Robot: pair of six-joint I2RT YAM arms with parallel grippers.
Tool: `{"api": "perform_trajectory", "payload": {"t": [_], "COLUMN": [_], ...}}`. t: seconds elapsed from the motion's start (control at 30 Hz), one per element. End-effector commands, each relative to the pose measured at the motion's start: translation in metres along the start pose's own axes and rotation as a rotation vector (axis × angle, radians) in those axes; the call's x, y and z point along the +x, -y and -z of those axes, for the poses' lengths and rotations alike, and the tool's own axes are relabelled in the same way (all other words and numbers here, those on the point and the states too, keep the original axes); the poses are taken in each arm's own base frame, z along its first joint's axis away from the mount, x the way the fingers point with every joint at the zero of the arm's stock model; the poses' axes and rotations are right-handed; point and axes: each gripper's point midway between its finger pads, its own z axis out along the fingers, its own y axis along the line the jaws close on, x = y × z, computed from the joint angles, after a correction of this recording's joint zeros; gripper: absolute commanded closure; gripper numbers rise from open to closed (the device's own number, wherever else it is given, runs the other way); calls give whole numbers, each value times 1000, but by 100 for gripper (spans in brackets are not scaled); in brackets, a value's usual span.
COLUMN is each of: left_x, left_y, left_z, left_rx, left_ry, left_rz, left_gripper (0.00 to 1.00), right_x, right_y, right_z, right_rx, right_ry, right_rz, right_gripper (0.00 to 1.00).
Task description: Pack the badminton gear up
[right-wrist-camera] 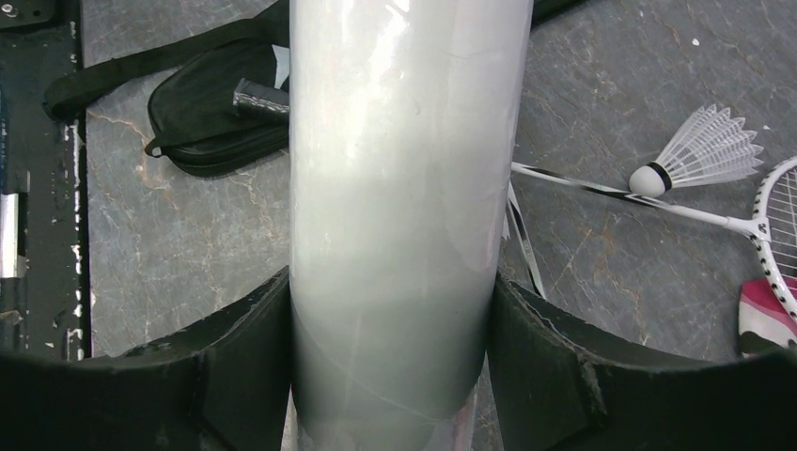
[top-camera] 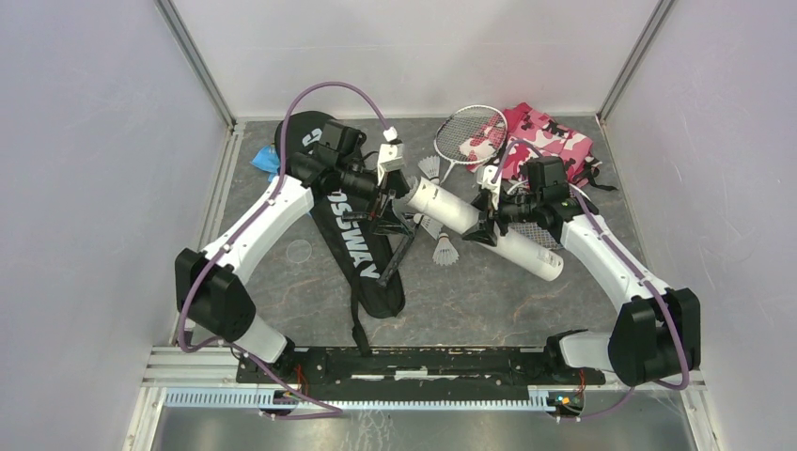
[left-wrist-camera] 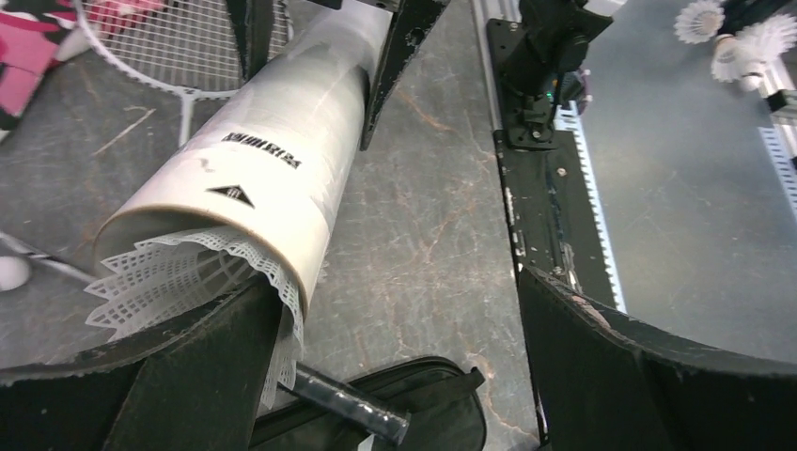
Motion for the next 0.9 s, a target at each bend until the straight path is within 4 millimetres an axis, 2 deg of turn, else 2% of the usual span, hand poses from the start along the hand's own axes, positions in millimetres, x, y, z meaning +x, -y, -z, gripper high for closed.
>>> {"api": "perform_trajectory", "payload": {"t": [0.0,0.2,0.3,0.57,0.87], "left_x": [-33,-43,-42,-29,-20], "left_y": [-4,-13,-12,-10,-12], "left_z": [21,37,39,26,8], "left_rx": [-135,-279,-297,-218,-113], "left_ry": [23,49,57,69,81], "left_rz": [-145,-220,-230,-200,-151], "left_gripper": [0,0,0,0,6], "right_x": [-18,-17,-19,-23,-27], "right_y": [13,23,22,16,11], "right_z": [9,15,17,17,15], "right_rx": [44,90,89,56,23], "right_ry": [21,15,25,47,71], "right_rz": [86,68,68,74,66], "right_gripper": [59,59,59,59,59]}}
